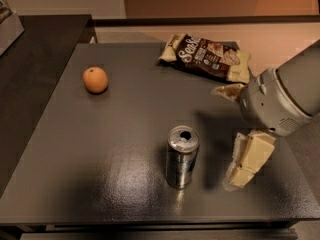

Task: Pick redbull can

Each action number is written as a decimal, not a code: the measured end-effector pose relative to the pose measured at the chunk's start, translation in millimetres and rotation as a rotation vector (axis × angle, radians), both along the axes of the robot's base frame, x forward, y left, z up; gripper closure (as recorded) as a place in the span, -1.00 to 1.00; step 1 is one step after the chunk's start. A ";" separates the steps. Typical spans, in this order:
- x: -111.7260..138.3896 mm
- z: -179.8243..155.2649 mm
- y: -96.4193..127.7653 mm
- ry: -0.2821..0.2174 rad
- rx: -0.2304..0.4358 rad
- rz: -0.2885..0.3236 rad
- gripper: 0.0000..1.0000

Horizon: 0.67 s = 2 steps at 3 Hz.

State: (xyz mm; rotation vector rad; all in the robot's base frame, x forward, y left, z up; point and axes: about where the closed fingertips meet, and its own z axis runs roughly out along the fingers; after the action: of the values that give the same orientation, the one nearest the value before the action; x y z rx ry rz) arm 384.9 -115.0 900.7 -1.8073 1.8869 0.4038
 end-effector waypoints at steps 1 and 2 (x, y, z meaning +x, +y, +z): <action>-12.0 -6.9 18.1 0.027 0.055 0.050 -1.00; -19.2 -9.3 33.0 0.046 0.109 0.084 -1.00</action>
Offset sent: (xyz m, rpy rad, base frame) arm -0.0262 0.0482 -0.0143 0.1808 0.0786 0.1208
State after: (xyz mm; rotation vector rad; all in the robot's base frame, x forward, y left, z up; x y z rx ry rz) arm 365.7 -82.1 891.4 -1.8231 1.7876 0.5717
